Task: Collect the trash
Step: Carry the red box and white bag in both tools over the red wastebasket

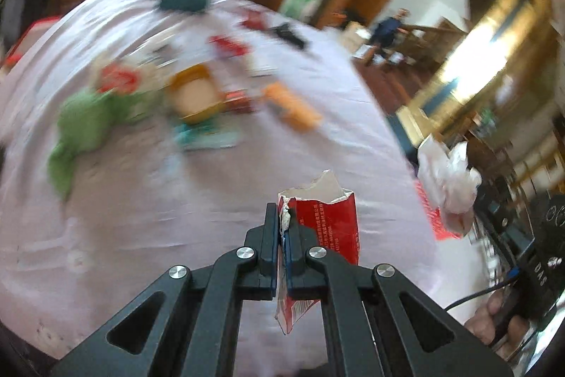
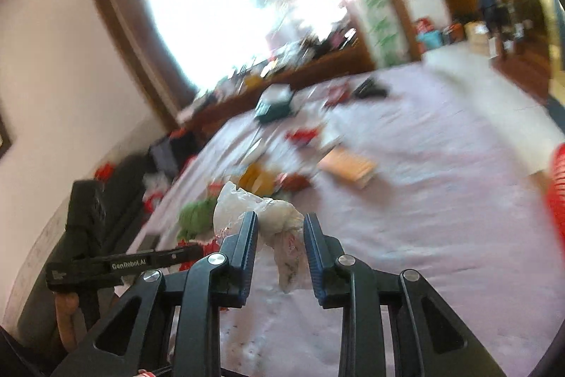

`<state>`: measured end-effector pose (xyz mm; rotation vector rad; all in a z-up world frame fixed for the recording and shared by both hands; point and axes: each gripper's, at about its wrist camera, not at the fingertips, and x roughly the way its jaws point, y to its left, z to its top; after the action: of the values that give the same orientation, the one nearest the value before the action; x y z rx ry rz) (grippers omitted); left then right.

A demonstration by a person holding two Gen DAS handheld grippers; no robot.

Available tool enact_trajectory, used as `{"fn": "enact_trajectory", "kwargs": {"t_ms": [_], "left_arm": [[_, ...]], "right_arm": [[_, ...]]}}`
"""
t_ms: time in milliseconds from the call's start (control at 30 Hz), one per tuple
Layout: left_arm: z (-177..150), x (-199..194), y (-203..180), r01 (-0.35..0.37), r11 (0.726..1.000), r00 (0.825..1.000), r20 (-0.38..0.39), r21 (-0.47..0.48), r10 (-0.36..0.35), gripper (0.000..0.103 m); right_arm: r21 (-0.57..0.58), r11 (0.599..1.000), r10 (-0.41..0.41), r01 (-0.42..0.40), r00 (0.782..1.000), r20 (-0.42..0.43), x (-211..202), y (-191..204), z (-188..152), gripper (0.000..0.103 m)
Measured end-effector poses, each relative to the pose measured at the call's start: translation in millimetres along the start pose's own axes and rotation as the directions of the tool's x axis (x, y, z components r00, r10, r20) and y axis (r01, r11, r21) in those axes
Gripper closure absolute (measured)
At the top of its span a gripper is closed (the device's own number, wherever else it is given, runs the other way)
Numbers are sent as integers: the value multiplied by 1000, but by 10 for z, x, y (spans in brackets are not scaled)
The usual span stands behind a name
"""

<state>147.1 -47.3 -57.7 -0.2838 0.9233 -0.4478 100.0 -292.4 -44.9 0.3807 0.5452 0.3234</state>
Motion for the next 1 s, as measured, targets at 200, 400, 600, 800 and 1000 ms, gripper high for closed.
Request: {"fn": "enact_trajectory", "kwargs": {"t_ms": [200, 400, 600, 800, 1000], "left_arm": [[70, 28, -1027, 132, 973, 991, -14, 187, -131, 101], [148, 80, -2012, 245, 912, 969, -46, 328, -244, 101], [329, 324, -2648, 309, 866, 949, -72, 394, -305, 101], [397, 795, -3098, 329, 846, 944, -115, 420, -311, 101], [398, 1467, -3346, 341, 851, 939, -190, 399, -288, 101]], "right_arm": [[38, 983, -183, 179, 952, 247, -1093, -175, 230, 75], [104, 942, -335, 320, 861, 383, -1768, -378, 341, 75], [260, 890, -452, 374, 796, 403, -2112, -881, 305, 75], [399, 843, -506, 360, 782, 364, -2194, -1402, 272, 75], [463, 794, -562, 394, 765, 314, -2125, -1827, 299, 75]]}}
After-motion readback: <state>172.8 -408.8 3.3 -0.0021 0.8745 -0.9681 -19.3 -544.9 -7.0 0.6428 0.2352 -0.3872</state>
